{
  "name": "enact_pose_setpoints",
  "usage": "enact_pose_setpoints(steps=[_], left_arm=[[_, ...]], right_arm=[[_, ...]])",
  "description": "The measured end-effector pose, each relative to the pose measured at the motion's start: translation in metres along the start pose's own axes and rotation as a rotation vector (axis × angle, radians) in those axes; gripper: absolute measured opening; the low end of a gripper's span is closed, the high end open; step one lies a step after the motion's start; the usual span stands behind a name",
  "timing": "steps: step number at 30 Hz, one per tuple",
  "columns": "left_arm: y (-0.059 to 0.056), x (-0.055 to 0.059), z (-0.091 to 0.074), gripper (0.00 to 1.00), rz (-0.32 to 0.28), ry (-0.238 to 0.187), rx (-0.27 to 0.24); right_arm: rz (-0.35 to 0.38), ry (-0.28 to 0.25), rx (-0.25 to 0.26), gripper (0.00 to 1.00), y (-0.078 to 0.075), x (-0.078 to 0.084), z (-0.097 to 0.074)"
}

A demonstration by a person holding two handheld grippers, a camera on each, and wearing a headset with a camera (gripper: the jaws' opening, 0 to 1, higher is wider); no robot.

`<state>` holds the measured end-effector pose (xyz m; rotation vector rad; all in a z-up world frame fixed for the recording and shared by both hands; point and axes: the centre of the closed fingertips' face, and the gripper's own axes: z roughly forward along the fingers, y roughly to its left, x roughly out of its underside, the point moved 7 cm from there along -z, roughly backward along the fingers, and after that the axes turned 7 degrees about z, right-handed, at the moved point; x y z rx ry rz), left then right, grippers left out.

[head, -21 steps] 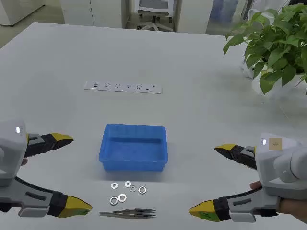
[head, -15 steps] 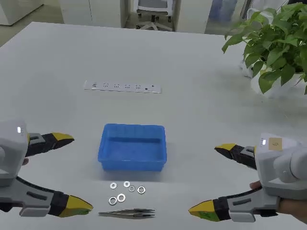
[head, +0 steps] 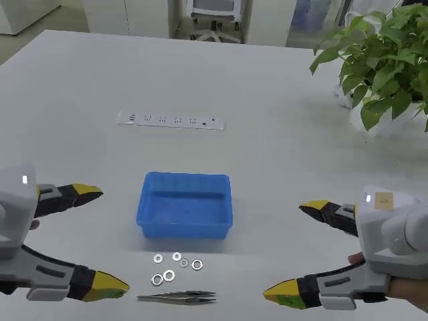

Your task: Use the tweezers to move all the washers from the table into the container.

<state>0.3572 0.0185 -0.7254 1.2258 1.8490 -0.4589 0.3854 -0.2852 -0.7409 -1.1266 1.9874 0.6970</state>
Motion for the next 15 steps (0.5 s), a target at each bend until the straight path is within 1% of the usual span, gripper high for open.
enact_pose_setpoints(steps=[15], left_arm=[[-0.0004, 0.0005, -0.0005, 0.99, 0.002, 0.004, 0.000]], right_arm=[[-0.005, -0.001, 0.001, 0.99, 0.0008, -0.0002, -0.0001]])
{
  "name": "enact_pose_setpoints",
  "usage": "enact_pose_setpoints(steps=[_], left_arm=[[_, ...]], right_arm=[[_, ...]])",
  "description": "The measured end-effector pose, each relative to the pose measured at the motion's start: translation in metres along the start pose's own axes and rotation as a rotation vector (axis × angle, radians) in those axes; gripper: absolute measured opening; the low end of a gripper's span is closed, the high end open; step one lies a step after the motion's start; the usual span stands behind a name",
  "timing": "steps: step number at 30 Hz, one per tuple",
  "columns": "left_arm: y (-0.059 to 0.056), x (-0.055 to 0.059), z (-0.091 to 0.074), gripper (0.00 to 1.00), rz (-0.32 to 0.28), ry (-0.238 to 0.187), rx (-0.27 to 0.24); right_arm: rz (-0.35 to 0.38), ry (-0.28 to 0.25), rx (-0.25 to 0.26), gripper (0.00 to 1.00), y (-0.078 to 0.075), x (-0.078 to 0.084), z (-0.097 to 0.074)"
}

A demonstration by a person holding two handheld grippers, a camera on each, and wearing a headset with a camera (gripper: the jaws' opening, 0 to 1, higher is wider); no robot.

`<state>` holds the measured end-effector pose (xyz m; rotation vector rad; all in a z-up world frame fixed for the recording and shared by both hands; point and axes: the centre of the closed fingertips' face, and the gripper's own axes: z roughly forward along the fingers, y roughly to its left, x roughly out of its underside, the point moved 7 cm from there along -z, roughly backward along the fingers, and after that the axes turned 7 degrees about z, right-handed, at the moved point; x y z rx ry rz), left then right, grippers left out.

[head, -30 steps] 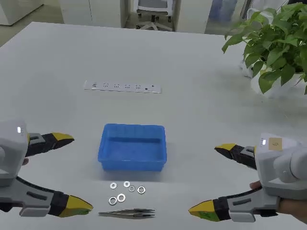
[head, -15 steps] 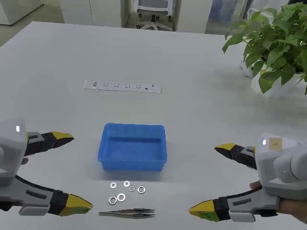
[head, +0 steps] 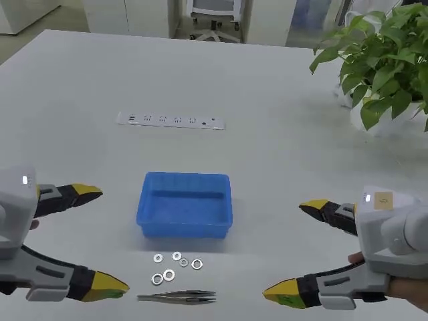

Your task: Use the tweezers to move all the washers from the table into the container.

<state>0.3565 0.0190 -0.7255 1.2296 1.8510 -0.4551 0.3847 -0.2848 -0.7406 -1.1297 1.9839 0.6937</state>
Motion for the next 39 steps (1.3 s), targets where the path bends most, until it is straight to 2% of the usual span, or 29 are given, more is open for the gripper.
enact_pose_setpoints(steps=[39], left_arm=[[0.0006, -0.0005, -0.0012, 0.98, 0.013, -0.005, 0.003]], right_arm=[[-0.020, -0.004, 0.007, 0.96, -0.0006, -0.0011, 0.0002]])
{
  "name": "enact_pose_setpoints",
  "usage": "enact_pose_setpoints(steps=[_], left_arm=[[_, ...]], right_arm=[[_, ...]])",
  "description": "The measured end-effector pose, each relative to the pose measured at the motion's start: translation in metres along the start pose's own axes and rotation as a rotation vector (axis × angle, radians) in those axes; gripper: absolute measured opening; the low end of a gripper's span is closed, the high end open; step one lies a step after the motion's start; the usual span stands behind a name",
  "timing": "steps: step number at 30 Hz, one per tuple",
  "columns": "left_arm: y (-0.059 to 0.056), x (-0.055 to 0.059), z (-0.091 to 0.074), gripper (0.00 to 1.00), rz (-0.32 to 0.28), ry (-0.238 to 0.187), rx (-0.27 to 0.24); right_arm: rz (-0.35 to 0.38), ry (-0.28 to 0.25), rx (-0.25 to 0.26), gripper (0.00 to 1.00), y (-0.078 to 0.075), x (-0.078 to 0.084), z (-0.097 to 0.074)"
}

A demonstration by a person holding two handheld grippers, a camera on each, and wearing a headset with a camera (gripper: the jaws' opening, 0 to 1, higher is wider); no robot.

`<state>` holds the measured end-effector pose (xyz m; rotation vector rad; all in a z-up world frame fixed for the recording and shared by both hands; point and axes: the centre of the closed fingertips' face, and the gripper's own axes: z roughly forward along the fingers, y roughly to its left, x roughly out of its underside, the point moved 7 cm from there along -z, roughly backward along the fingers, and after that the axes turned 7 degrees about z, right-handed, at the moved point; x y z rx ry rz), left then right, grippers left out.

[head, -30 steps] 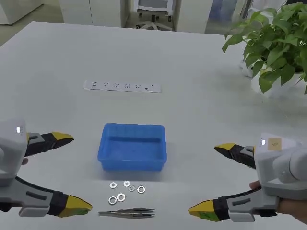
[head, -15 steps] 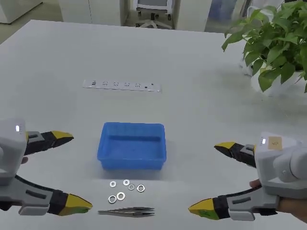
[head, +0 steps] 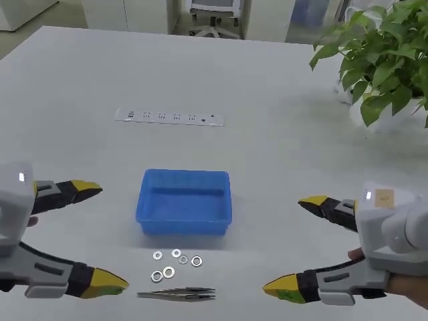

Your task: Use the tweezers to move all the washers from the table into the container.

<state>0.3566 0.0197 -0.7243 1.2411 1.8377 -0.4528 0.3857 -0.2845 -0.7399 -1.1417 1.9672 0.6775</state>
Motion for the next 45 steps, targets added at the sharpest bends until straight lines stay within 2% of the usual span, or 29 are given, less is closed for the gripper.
enact_pose_setpoints(steps=[12, 17, 19, 21, 34, 45], left_arm=[[-0.007, 0.004, 0.009, 0.95, 0.034, 0.030, 0.027], [-0.014, 0.006, 0.017, 0.91, 0.048, 0.034, 0.052], [-0.017, 0.008, 0.020, 0.86, 0.062, 0.037, 0.072], [-0.018, 0.010, 0.025, 0.87, 0.058, 0.044, 0.078], [-0.031, 0.019, 0.042, 0.73, 0.098, 0.085, 0.149], [-0.039, 0.029, 0.051, 0.66, 0.124, 0.125, 0.187]], right_arm=[[-0.048, 0.017, -0.004, 0.90, 0.003, 0.001, 0.007], [-0.077, 0.032, -0.021, 0.86, 0.007, 0.004, 0.013], [-0.084, 0.036, -0.026, 0.84, 0.008, 0.004, 0.015], [-0.095, 0.038, -0.032, 0.82, 0.009, 0.004, 0.018], [-0.170, 0.075, -0.103, 0.69, 0.021, 0.004, 0.043], [-0.228, 0.120, -0.172, 0.62, 0.035, 0.010, 0.067]])
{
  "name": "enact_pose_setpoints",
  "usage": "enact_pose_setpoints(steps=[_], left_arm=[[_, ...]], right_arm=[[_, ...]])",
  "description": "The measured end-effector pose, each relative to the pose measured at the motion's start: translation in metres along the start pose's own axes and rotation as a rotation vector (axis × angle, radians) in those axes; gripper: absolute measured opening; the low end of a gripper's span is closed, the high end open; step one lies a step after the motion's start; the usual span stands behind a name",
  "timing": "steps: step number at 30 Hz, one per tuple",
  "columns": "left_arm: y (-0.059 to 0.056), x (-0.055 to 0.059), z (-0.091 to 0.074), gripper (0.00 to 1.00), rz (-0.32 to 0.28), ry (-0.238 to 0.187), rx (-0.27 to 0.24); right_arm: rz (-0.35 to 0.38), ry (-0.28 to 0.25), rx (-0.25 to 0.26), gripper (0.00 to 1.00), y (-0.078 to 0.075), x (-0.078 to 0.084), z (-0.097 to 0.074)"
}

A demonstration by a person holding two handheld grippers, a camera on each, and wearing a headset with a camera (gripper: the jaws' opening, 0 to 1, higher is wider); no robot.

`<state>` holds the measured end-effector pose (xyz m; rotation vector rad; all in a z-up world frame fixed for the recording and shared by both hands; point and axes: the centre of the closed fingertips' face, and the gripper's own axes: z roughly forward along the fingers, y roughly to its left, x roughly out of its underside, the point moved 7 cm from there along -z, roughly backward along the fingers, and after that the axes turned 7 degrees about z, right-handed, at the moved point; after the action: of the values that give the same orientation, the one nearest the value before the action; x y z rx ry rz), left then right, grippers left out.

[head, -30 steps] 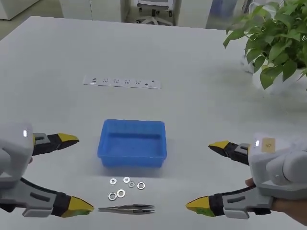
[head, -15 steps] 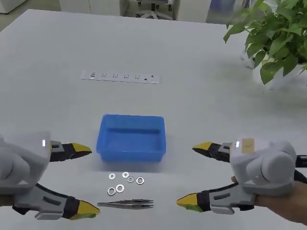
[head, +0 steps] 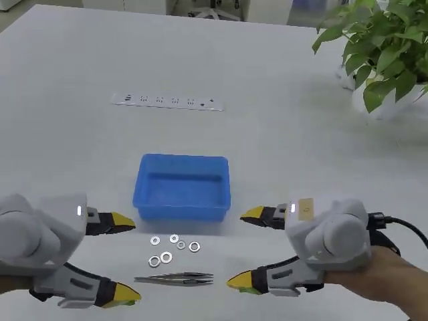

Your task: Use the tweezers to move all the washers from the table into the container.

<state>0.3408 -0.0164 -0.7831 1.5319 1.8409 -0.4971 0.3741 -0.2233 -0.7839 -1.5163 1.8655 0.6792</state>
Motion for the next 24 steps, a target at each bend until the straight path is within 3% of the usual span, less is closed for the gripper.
enact_pose_setpoints(steps=[12, 24], left_arm=[[-0.008, 0.014, 0.013, 0.50, 0.036, 0.069, 0.051], [-0.007, 0.026, 0.021, 0.31, 0.052, 0.123, 0.066]], right_arm=[[-0.056, 0.025, -0.061, 0.47, 0.011, -0.002, 0.025], [-0.094, 0.062, -0.110, 0.32, 0.020, -0.009, 0.050]])
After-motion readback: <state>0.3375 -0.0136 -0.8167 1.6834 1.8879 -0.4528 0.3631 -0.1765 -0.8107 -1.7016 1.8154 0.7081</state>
